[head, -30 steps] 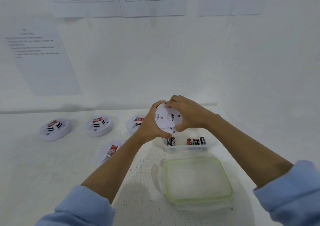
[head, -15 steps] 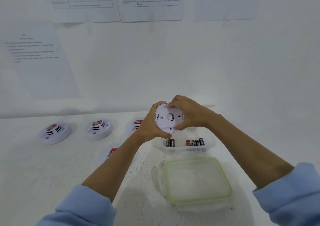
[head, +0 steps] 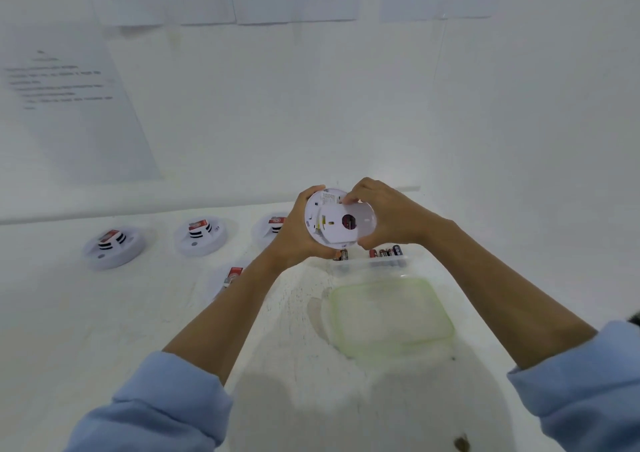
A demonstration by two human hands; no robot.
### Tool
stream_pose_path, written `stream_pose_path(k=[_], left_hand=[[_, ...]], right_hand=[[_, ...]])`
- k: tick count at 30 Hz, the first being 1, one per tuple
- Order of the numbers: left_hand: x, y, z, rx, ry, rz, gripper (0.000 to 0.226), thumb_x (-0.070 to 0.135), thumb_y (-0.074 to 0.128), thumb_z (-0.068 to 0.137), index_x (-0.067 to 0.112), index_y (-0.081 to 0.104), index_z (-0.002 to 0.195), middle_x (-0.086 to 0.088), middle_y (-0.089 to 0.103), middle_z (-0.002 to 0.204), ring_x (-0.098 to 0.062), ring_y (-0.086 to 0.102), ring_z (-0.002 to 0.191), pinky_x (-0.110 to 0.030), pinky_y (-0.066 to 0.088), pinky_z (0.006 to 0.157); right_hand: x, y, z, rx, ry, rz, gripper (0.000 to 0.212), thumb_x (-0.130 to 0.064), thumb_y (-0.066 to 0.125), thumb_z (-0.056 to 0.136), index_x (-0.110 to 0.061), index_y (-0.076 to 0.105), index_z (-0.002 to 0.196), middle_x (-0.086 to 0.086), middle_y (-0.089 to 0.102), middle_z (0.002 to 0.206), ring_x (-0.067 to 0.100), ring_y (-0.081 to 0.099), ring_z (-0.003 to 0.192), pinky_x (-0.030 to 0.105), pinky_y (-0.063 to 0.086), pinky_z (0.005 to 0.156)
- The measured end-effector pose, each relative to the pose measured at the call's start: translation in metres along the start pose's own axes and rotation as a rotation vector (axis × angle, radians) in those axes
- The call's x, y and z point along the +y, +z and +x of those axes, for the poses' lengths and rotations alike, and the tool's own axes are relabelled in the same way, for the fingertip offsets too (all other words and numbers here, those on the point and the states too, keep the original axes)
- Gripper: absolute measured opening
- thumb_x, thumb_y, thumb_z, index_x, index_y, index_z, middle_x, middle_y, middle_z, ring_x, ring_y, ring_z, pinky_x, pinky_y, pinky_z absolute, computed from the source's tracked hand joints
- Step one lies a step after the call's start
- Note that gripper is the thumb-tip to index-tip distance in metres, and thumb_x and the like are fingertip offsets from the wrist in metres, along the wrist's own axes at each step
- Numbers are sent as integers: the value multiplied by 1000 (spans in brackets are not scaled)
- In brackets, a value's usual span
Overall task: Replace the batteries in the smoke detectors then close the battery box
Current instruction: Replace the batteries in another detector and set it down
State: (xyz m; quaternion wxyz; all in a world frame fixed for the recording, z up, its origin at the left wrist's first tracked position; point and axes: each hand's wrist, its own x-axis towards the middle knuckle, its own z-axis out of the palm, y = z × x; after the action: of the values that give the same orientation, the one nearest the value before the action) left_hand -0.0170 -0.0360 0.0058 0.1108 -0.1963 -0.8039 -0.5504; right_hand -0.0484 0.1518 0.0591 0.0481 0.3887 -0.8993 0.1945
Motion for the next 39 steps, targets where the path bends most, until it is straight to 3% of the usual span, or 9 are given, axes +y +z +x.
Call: stream_pose_path(k=[3, 7, 10, 14, 16, 21, 25, 33, 39], left_hand=[[-7, -4, -14, 48, -51, -52, 104, 20, 85, 39, 16, 30, 127, 10, 47, 122, 11, 51, 107, -11, 45, 88], [-4, -4, -32, 96, -96, -82, 108, -13, 83, 45, 7, 26, 134, -6, 45, 126, 10, 53, 104, -12, 49, 78], [5, 2, -42, 142, -109, -95, 107, -19, 81, 48, 7, 26, 136, 2, 45, 124, 15, 51, 103, -11, 49, 76], [20, 13, -56, 162, -139, -94, 108, 0, 82, 42, 13, 27, 134, 11, 44, 123, 8, 48, 110, -12, 49, 82], [24, 17, -61, 172, -152, -96, 107, 2, 81, 41, 14, 27, 133, 12, 43, 122, 4, 47, 111, -12, 48, 83], [32, 20, -67, 163, -169, -106, 109, 0, 80, 43, 11, 26, 136, 10, 45, 121, 5, 51, 107, -13, 50, 75], [35, 19, -60, 152, -157, -118, 109, -2, 81, 42, 6, 27, 136, 2, 47, 122, 7, 55, 102, -16, 52, 73], [14, 6, -28, 79, -179, -122, 102, -21, 79, 50, 8, 29, 134, 5, 49, 116, 2, 55, 98, -14, 51, 68], [-5, -7, -6, 10, -200, -125, 101, -19, 81, 49, 14, 31, 131, 6, 49, 116, 8, 55, 96, -14, 51, 72]], right_hand=[[-6, 4, -24, -21, 57, 77, 67, -13, 79, 59, -12, 52, 120, -5, 44, 107, 14, 43, 101, 22, 37, 83], [-9, 12, -59, -161, 146, 174, 65, -10, 79, 61, -13, 51, 119, -5, 44, 108, 12, 44, 100, 21, 39, 82], [-7, 22, -80, -292, 206, 203, 64, -11, 79, 63, -14, 50, 120, -5, 45, 111, 11, 45, 102, 22, 42, 86], [-2, 34, -94, -378, 234, 167, 67, -17, 79, 68, -14, 47, 127, -2, 44, 119, 12, 43, 109, 26, 39, 97], [-2, 32, -95, -324, 241, 206, 63, -23, 78, 72, -15, 49, 127, -2, 47, 122, 12, 45, 113, 22, 37, 96], [-22, 18, -74, 199, 70, 387, 37, -20, 71, 79, -17, 61, 114, -4, 53, 108, 7, 50, 97, 3, 36, 81], [-29, 18, -45, 116, 33, 360, 49, -24, 73, 77, -24, 56, 124, 1, 43, 130, 6, 40, 112, 18, 32, 93], [-7, 16, -8, 25, 41, 168, 45, -31, 70, 79, -21, 59, 122, 2, 43, 132, 20, 49, 113, 37, 48, 91], [3, 25, 6, 9, -13, -39, 44, -33, 58, 88, -15, 54, 128, 8, 35, 144, 26, 48, 120, 29, 39, 98]])
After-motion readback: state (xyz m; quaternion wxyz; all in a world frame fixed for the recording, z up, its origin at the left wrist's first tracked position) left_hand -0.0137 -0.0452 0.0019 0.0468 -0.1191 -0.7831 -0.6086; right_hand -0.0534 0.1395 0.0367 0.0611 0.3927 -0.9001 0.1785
